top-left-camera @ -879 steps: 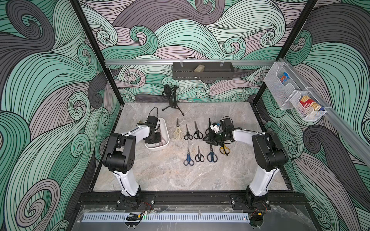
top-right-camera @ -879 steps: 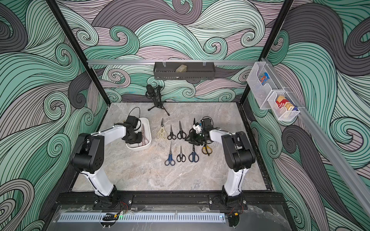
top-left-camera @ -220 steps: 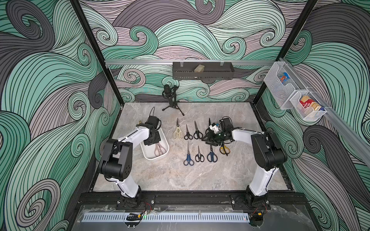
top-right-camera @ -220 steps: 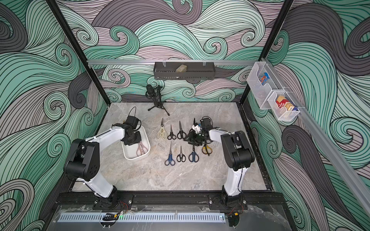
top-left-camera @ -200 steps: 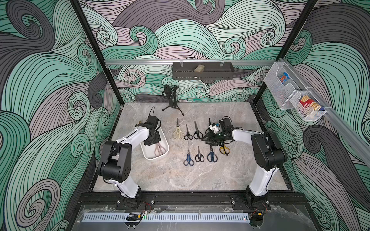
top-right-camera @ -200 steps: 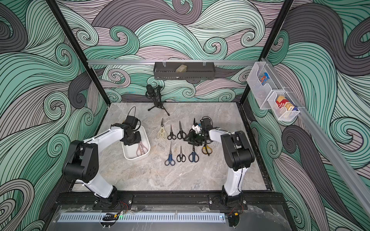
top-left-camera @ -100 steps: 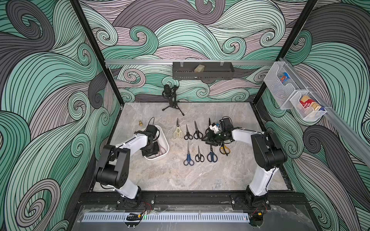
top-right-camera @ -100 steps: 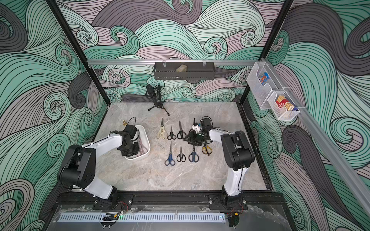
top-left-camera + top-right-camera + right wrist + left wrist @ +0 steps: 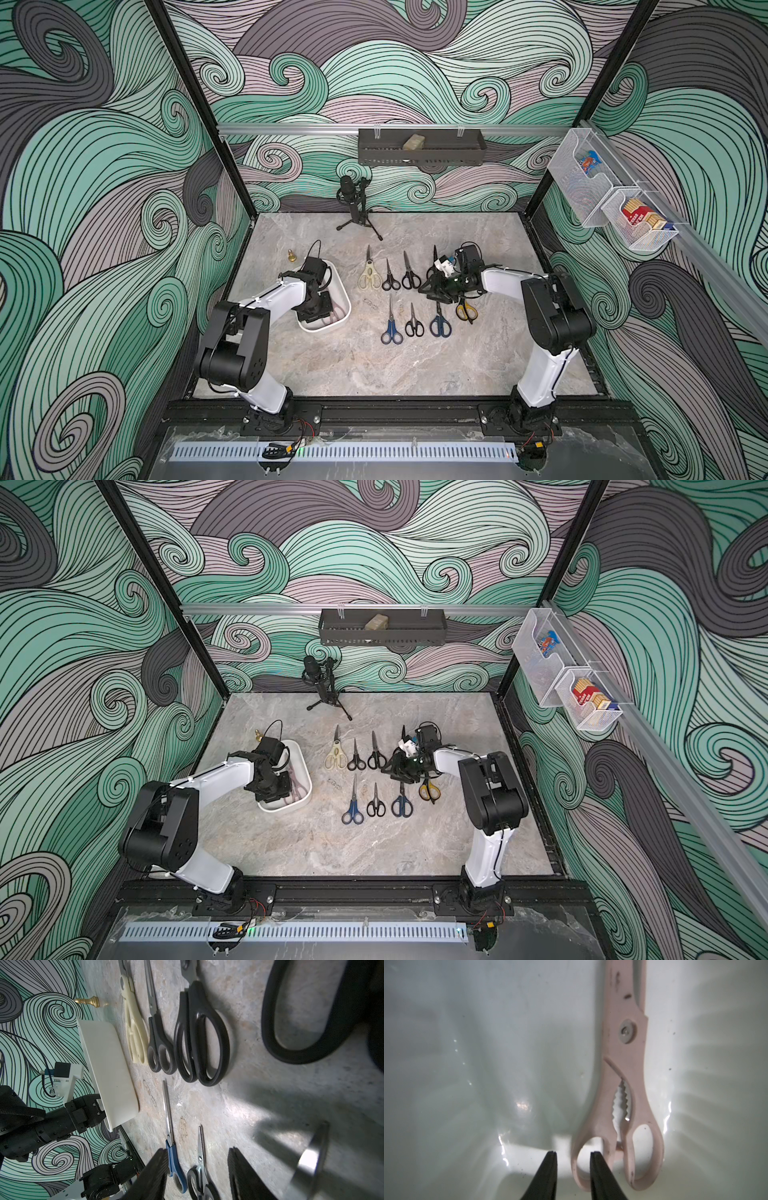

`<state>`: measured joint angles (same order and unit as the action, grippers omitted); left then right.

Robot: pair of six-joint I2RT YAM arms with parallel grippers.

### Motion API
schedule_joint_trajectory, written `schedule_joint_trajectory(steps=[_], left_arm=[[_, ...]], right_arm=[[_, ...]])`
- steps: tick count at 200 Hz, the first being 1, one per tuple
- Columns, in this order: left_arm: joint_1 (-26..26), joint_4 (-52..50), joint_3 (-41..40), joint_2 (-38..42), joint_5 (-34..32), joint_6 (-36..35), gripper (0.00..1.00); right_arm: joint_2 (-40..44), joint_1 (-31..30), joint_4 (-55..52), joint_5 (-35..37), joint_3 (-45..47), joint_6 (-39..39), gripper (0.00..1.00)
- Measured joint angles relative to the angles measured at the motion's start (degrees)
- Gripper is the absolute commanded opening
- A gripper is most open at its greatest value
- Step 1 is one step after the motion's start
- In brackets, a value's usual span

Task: Take the scissors out of the storage box
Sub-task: Pick up the scissors from the storage box.

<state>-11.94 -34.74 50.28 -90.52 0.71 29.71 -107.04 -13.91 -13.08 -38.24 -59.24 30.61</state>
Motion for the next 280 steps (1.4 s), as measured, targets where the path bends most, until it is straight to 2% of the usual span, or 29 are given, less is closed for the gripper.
schedule_joint_trajectory(steps=[44, 73, 114, 136, 202, 280], left_arm=[[0.0, 2.7, -1.8, -0.2, -0.5, -0.9, 0.3], [0.0, 3.8, -1.0, -1.6, -1.1, -1.7, 0.15], [0.0, 5.5, -0.1, -2.7, -1.1, -2.9, 0.08], [0.0, 5.9, -0.1, -2.8, -1.3, -3.5, 0.0], [0.1, 3.5, 1.9, -4.0, -1.4, -4.3, 0.0], [0.7, -4.6, 8.0, -3.9, -2.7, -6.4, 0.0]], right_arm=[[0.0, 0.0, 0.0, 0.0, 0.0, 0.0, 0.5], [0.0, 0.0, 0.0, 0.0, 0.0, 0.0, 0.5], [0.0, 0.0, 0.0, 0.2, 0.0, 0.0, 0.5], [0.0, 0.0, 0.0, 0.2, 0.0, 0.0, 0.5], [0.0, 0.0, 0.0, 0.2, 0.0, 0.0, 0.5], [0.0, 0.0, 0.0, 0.2, 0.0, 0.0, 0.5]])
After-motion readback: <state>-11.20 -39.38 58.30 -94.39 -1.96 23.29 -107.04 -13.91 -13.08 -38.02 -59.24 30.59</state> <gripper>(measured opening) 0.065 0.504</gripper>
